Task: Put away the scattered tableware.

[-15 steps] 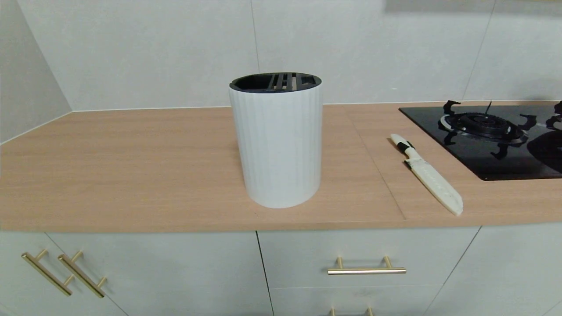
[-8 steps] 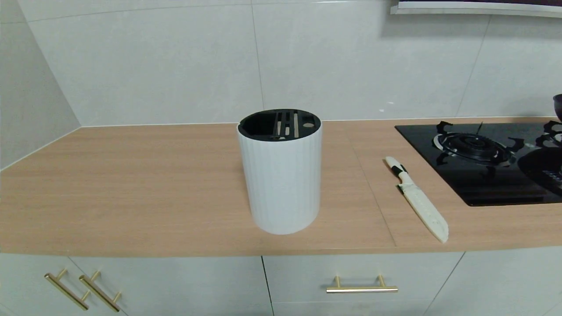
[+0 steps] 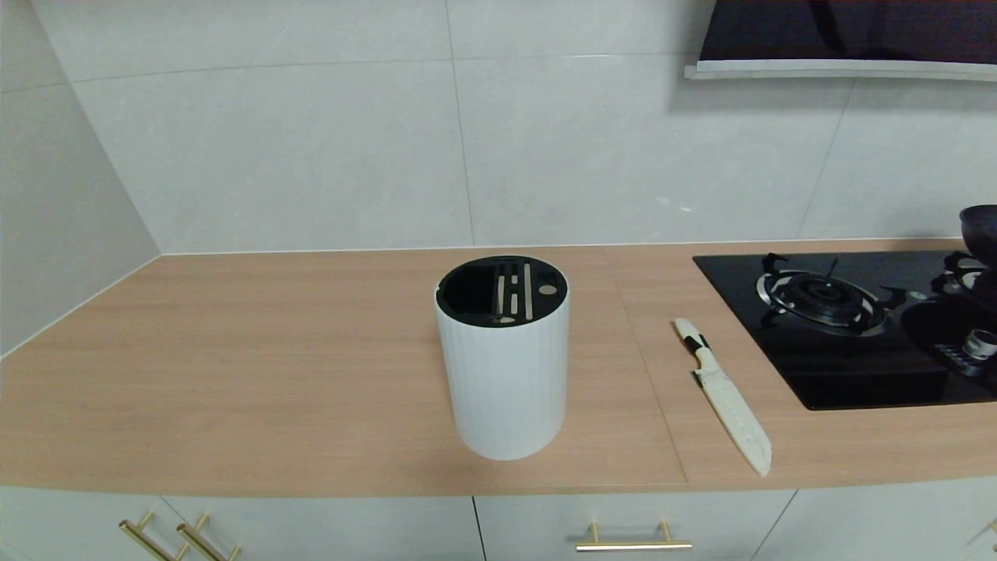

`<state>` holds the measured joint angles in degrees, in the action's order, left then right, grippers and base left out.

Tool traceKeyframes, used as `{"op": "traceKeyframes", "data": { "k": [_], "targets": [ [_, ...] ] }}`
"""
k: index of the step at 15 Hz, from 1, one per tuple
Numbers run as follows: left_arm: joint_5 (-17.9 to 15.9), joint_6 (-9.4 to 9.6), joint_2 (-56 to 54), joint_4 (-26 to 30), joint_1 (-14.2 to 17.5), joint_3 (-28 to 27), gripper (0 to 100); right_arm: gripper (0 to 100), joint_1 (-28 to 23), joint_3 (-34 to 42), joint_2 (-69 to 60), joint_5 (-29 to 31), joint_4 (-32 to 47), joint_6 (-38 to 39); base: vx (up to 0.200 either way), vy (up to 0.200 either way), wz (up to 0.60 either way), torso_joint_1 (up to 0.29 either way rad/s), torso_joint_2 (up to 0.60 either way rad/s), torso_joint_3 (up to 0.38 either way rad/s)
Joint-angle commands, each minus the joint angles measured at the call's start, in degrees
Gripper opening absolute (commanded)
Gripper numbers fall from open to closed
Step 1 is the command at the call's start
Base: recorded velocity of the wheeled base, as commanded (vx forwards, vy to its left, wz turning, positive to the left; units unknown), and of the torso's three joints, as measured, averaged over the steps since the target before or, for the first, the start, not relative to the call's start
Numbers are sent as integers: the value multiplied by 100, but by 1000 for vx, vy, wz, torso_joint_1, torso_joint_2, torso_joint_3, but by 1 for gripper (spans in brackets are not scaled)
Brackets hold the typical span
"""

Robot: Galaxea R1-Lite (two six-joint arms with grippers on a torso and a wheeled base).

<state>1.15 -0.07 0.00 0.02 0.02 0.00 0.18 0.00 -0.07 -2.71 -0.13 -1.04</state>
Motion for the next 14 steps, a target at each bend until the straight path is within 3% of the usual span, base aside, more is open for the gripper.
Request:
{"op": "traceKeyframes", "data": {
  "k": [1, 8, 14],
  "targets": [
    [0, -1, 9, 6, 6, 0, 100, 100, -1, 0, 7, -2, -4, -2, 0, 0, 0, 256, -544, -295],
    [0, -1, 9, -2, 6, 0, 100, 100, 8, 0, 7, -2, -4, -2, 0, 0, 0, 267, -579, -301],
    [0, -1, 9, -2, 6, 0, 100, 100, 8, 0, 7, -2, -4, -2, 0, 0, 0, 185, -375, -201]
  ]
}}
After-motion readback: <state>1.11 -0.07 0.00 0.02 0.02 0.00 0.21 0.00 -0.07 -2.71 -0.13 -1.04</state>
